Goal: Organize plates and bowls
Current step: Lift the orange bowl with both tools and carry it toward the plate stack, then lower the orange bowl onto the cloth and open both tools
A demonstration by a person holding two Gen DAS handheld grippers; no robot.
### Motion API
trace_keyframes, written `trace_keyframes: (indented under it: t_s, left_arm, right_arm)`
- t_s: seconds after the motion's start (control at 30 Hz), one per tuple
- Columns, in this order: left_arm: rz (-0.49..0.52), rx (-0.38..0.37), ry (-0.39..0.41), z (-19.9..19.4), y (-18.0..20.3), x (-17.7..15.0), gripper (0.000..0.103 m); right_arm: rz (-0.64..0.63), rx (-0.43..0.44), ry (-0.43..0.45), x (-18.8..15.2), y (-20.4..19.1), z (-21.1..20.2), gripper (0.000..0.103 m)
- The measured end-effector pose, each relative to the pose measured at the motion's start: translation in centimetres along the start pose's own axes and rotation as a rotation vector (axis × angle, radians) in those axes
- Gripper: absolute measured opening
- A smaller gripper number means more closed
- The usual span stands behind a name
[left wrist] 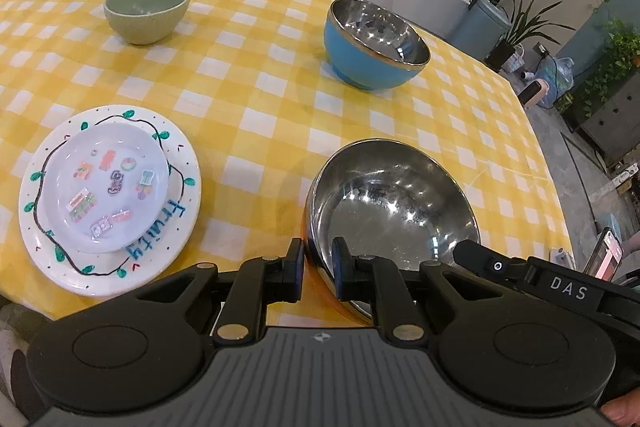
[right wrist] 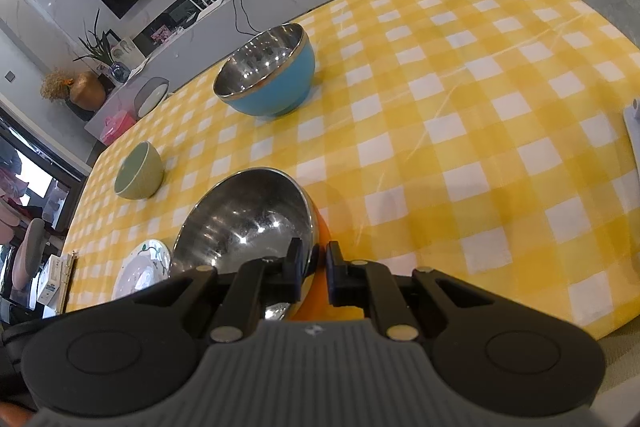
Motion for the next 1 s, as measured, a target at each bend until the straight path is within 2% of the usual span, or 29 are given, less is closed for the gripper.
trace_keyframes:
  t_s: [0.33, 0.37, 0.43, 0.5, 0.53, 0.73, 1.0]
  left_arm:
    - [0.014, -0.001, 0.010, -0.1, 0.1, 0.2, 0.016]
    - [0.014, -0.002, 0.012, -0.1, 0.1, 0.2, 0.018]
    - [0.022, 0.003, 0.023, -0.3, 0.1, 0.4, 0.030]
    - [0.029, 0.009, 0.039, -0.5, 0.0, 0.7, 0.038]
    - [0.032, 0.012, 0.046, -0.7, 0.0, 0.8, 0.042]
    - [0.064, 0.035, 0.117, -1.9, -0.2, 3.0, 0.049]
    - [0.092, 0.016, 0.186, -2.5, 0.1, 6.2, 0.050]
  right_arm:
    - [-0.025, -0.002, 0.018, 0.3, -0.1, -0.1, 0.012]
    - [-0.029, 0.001, 0.025, 0.3, -0.2, -0.1, 0.013]
    - [-0.036, 0.002, 0.040, 0.5, -0.4, -0.3, 0.015]
    - [-0.040, 0.005, 0.048, 0.5, -0.5, -0.4, 0.035]
    - [-0.043, 0.005, 0.055, 0.6, -0.6, -0.5, 0.036]
    - [-0.089, 0.025, 0.135, 1.7, -1.7, -1.1, 0.040]
    - [-0.177, 0.042, 0.250, 5.0, -4.1, -0.4, 0.043]
Point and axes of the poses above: each gripper's, at about its wrist camera, not at the fingertips, and z roughly the way its jaws point, y to its right, x to its top, the point moved 10 cm from there along z, roughly the way its jaws point, and after that the axes turned 8 degrees about z, right-handed, at the moved point
